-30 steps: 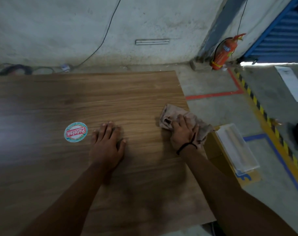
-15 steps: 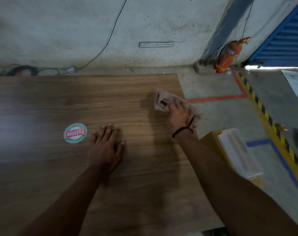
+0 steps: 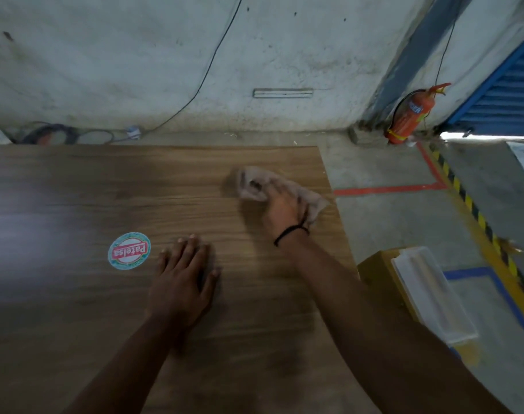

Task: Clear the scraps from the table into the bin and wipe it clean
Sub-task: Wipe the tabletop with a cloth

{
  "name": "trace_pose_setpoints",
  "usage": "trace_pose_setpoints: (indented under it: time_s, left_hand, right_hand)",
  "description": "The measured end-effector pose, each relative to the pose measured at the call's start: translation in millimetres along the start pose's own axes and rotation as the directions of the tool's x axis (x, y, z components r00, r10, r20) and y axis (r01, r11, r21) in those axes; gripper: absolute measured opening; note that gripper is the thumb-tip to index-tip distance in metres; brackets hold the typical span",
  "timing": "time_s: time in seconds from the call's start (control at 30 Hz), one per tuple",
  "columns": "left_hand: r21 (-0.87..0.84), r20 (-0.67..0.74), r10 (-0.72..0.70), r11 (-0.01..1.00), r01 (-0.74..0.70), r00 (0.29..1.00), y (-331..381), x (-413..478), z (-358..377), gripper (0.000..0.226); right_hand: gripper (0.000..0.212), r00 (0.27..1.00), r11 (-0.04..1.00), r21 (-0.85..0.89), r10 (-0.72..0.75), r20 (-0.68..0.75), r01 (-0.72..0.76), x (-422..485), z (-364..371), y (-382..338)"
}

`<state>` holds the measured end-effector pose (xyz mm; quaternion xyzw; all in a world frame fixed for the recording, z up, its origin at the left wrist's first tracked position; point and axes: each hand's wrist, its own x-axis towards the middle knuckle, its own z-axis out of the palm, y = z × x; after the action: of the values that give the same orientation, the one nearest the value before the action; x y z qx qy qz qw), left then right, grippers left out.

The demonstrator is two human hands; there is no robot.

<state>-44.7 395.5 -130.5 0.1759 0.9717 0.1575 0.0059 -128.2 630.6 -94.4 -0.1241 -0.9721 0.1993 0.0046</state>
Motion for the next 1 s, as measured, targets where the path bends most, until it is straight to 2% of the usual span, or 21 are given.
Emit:
trace_pose_setpoints:
  time_s: [0.03, 0.1, 0.17, 0.23, 0.3, 0.37, 0.43, 0.5, 0.53, 0.6, 0.67, 0.7, 0.77, 0.83, 0.9, 1.0]
  left_hand:
    - [-0.003, 0.009, 0.001, 1.000, -0.001, 1.000, 0, 0, 0, 0.063]
    - [-0.006, 0.016, 0.001, 1.000, -0.001, 1.000, 0, -1, 1, 0.063]
    - [-0.004, 0.014, -0.007, 1.000, 0.008, 1.000, 1, 0, 2, 0.063]
    - [-0.001, 0.023, -0.012, 1.000, 0.012, 1.000, 0, 0, 2, 0.063]
    - [-0.001, 0.024, -0.011, 1.000, 0.011, 1.000, 0, 0, 3, 0.064]
    - [0.005, 0.019, -0.007, 1.000, 0.006, 1.000, 0, 1, 3, 0.064]
    - [0.002, 0.017, -0.007, 1.000, 0.007, 1.000, 2, 2, 2, 0.064]
    - [-0.001, 0.017, -0.010, 1.000, 0.010, 1.000, 2, 2, 2, 0.064]
    - [0.002, 0.019, -0.009, 1.000, 0.009, 1.000, 1, 1, 1, 0.064]
    - [0.010, 0.016, -0.001, 1.000, 0.001, 1.000, 1, 0, 0, 0.063]
    - [0.013, 0.016, 0.003, 1.000, -0.003, 1.000, 1, 0, 0, 0.062]
    - [0.011, 0.017, 0.002, 1.000, -0.003, 1.000, 1, 0, -1, 0.062]
    - [0.004, 0.028, -0.003, 1.000, 0.003, 1.000, 1, 0, -1, 0.062]
    - [0.003, 0.035, -0.002, 1.000, 0.002, 0.999, 1, 0, 0, 0.062]
    - [0.004, 0.037, 0.004, 1.000, -0.004, 0.999, 2, 1, 1, 0.063]
    - [0.001, 0.036, 0.006, 1.000, -0.006, 0.999, 2, 2, 1, 0.063]
  right_hand:
    - [0.063, 0.996, 0.999, 0.002, 0.049, -0.068, -0.049, 15, -7, 15]
    - [0.056, 0.982, 0.984, -0.068, 0.155, -0.107, -0.163, 39, -17, 47]
    - [0.053, 0.963, 0.953, -0.141, 0.267, -0.029, -0.269, 49, -15, 66]
    - [0.050, 0.944, 0.928, -0.210, 0.324, 0.054, -0.307, 45, -5, 62]
    - [0.047, 0.966, 0.933, -0.285, 0.248, 0.072, -0.218, 37, 7, 44]
    - [0.048, 0.994, 0.955, -0.291, 0.085, 0.067, -0.062, 30, 14, 19]
    - [0.051, 0.984, 0.960, -0.248, -0.090, 0.153, 0.127, 38, 26, 0]
    - [0.058, 0.962, 0.966, -0.138, -0.191, 0.197, 0.220, 55, 31, -5]
    - [0.063, 0.974, 0.978, -0.081, -0.180, 0.134, 0.192, 68, 26, -1]
    - [0.061, 0.998, 0.999, -0.019, -0.036, -0.050, 0.035, 94, 3, 18]
    - [0.052, 0.984, 0.991, -0.084, 0.094, -0.153, -0.108, 113, -16, 48]
    - [0.048, 0.971, 0.970, -0.133, 0.182, -0.153, -0.203, 120, -20, 62]
    - [0.047, 0.933, 0.912, -0.198, 0.359, -0.038, -0.359, 128, -15, 73]
    - [0.052, 0.904, 0.890, -0.212, 0.424, 0.058, -0.403, 128, 1, 61]
    - [0.053, 0.935, 0.926, -0.197, 0.344, 0.091, -0.321, 123, 17, 32]
    - [0.052, 0.982, 0.974, -0.213, 0.115, 0.147, -0.082, 94, 26, -21]
